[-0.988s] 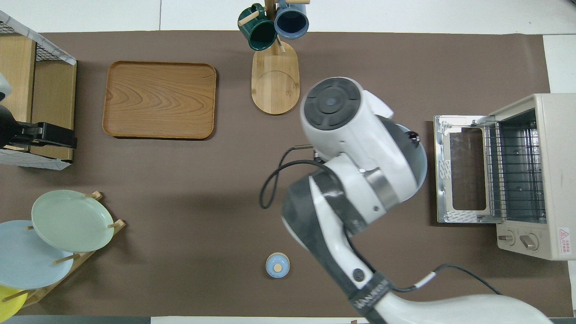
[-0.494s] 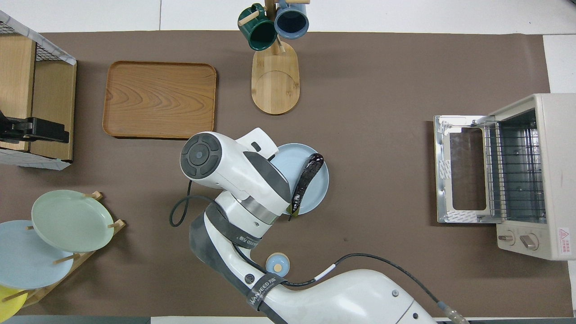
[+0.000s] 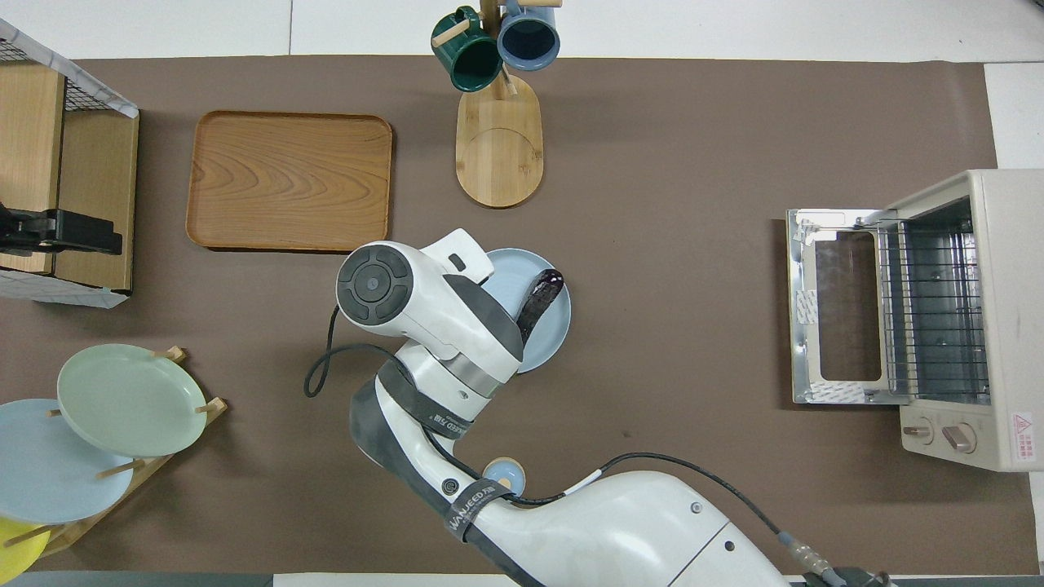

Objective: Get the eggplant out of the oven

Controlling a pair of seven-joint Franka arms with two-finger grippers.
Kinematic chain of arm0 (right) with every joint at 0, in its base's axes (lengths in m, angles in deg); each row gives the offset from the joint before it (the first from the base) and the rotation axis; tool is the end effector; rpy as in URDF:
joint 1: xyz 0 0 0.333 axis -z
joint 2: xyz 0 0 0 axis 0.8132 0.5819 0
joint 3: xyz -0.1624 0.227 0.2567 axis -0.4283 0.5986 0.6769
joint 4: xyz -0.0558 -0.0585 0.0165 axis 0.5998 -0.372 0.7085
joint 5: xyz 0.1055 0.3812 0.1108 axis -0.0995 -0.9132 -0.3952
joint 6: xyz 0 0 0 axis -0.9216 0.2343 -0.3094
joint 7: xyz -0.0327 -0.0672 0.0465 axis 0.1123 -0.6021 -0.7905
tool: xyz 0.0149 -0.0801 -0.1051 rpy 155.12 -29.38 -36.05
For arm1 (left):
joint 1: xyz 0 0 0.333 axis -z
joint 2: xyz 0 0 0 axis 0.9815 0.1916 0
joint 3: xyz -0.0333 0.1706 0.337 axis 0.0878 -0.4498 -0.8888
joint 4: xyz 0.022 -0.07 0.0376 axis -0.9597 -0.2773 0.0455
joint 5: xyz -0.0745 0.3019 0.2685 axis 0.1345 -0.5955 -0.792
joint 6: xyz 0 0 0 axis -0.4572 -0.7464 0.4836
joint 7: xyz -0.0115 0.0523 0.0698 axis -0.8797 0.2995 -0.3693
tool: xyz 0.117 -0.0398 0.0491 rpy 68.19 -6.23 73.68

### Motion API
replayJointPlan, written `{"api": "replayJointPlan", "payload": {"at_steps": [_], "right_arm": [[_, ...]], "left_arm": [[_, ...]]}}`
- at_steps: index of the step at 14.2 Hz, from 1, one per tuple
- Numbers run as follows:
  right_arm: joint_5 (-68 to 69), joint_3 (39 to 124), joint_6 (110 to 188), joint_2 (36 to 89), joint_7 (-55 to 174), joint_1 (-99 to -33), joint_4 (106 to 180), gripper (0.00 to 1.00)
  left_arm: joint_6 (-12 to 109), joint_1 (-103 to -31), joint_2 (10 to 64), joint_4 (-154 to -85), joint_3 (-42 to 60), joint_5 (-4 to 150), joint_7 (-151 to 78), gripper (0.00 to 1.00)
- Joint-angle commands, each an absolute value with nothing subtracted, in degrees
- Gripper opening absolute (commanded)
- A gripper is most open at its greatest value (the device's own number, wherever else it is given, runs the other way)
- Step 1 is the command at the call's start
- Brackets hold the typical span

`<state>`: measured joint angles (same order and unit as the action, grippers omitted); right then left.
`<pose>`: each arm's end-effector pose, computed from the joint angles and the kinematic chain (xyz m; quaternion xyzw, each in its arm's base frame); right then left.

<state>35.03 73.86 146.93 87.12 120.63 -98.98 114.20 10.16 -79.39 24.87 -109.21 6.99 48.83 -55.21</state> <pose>0.5746 0.5514 0.3493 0.9972 -0.0652 0.0318 0.0181 0.5715 -0.0102 0.6250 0.9989 -0.0351 0.0306 0.0051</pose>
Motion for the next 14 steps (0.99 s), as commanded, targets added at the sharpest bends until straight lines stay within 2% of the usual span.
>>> {"api": "replayJointPlan", "payload": {"at_steps": [1, 3, 5, 6, 9, 10, 14], "right_arm": [[33.68, 74.35, 149.62, 87.56, 121.60, -97.83, 113.95, 0.27], [33.59, 74.35, 151.29, 87.13, 121.34, -97.57, 113.69, 0.42], [33.51, 74.35, 149.72, 85.03, 119.68, -94.95, 113.51, 0.42], [33.59, 74.35, 148.49, 83.71, 118.54, -94.67, 113.60, 0.36], [34.56, 73.82, 140.24, 79.14, 114.42, -91.25, 115.26, 0.04], [35.00, 73.82, 139.00, 76.95, 111.53, -89.41, 118.58, 0.00], [36.58, 73.91, 139.95, 67.45, 99.12, -77.74, 133.87, 0.00]], "left_arm": [[11.93, -79.48, 24.38, -110.40, 7.37, 47.58, -54.93, 1.00], [12.10, -79.04, 24.47, -110.32, 7.45, 47.58, -55.01, 1.00], [12.63, -77.91, 24.90, -110.32, 7.54, 47.58, -54.84, 1.00], [12.81, -77.46, 25.08, -110.32, 7.63, 47.76, -54.84, 1.00], [14.47, -73.08, 26.48, -110.32, 7.72, 48.20, -54.49, 1.00], [15.09, -71.06, 27.36, -110.32, 7.72, 48.46, -54.31, 1.00], [21.84, -61.23, 33.24, -110.32, 7.72, 50.22, -44.94, 1.00]]}}
